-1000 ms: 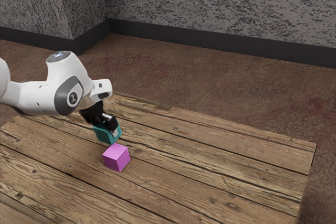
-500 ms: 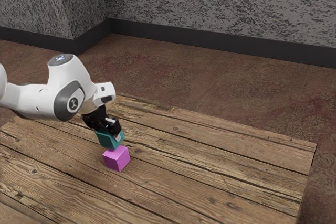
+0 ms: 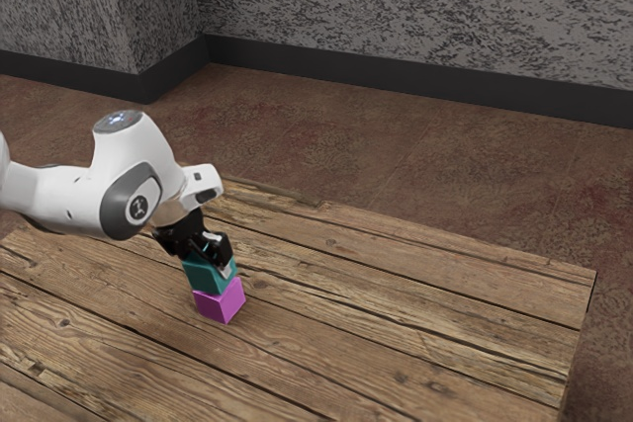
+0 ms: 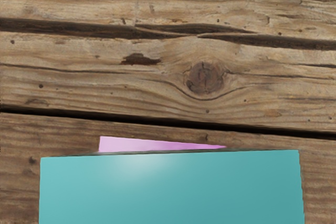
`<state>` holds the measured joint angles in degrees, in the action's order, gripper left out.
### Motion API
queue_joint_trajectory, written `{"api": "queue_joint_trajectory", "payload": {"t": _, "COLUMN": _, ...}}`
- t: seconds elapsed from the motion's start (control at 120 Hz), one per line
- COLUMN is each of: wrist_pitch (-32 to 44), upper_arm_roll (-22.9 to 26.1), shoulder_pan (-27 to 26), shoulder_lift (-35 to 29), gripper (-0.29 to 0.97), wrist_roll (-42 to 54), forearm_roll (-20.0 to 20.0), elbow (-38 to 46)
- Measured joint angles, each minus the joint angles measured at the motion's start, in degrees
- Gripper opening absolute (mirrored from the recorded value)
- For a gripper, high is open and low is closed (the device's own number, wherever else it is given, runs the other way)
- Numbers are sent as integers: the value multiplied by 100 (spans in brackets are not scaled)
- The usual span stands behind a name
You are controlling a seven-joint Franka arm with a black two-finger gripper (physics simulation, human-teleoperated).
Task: Pick up the blue block with one arm, and put the blue block on the pink block with one arm
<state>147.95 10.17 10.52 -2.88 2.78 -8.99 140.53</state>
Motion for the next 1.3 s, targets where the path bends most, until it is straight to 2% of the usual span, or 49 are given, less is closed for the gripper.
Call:
{"api": "queue_joint_trajectory", "payload": {"t": 0.208, "wrist_pitch": -1, "upper_arm_roll": 1, "shoulder_pan": 22, "shoulder_lift": -8, "gripper": 34, "wrist_roll": -79, "forearm_roll": 350, "elbow": 29}}
{"api": "queue_joint_trajectory", "payload": {"t": 0.4, "wrist_pitch": -1, "upper_arm_roll": 9, "shoulder_pan": 0, "shoulder_lift": -1, "gripper": 34, "wrist_roll": -121, "forearm_roll": 457, "elbow": 16}}
{"api": "queue_joint_trajectory", "payload": {"t": 0.633, "wrist_pitch": -8, "upper_arm_roll": 38, "shoulder_pan": 9, "shoulder_lift": -55, "gripper": 56, "wrist_roll": -72, "forearm_roll": 643, "elbow": -4}}
{"api": "queue_joint_trajectory", "payload": {"t": 0.817, "wrist_pitch": -163, "upper_arm_roll": 69, "shoulder_pan": 12, "shoulder_lift": -897, "gripper": 63, "wrist_roll": -37, "forearm_roll": 691, "elbow": -77}}
{"api": "queue_joint_trajectory", "payload": {"t": 0.883, "wrist_pitch": -375, "upper_arm_roll": 45, "shoulder_pan": 43, "shoulder_lift": -1107, "gripper": 64, "wrist_roll": -29, "forearm_roll": 690, "elbow": -478}}
{"api": "queue_joint_trajectory", "payload": {"t": 0.95, "wrist_pitch": -1008, "upper_arm_roll": 45, "shoulder_pan": 58, "shoulder_lift": -1119, "gripper": 65, "wrist_roll": -22, "forearm_roll": 697, "elbow": -1388}}
{"api": "queue_joint_trajectory", "payload": {"t": 1.05, "wrist_pitch": -1964, "upper_arm_roll": 47, "shoulder_pan": 107, "shoulder_lift": -1113, "gripper": 66, "wrist_roll": -12, "forearm_roll": 682, "elbow": -2016}}
{"api": "queue_joint_trajectory", "payload": {"t": 1.158, "wrist_pitch": -2721, "upper_arm_roll": 49, "shoulder_pan": 123, "shoulder_lift": -1102, "gripper": 67, "wrist_roll": 0, "forearm_roll": 660, "elbow": -2164}}
{"api": "queue_joint_trajectory", "payload": {"t": 1.3, "wrist_pitch": -3261, "upper_arm_roll": 55, "shoulder_pan": 124, "shoulder_lift": -1098, "gripper": 67, "wrist_roll": 10, "forearm_roll": 644, "elbow": -2093}}
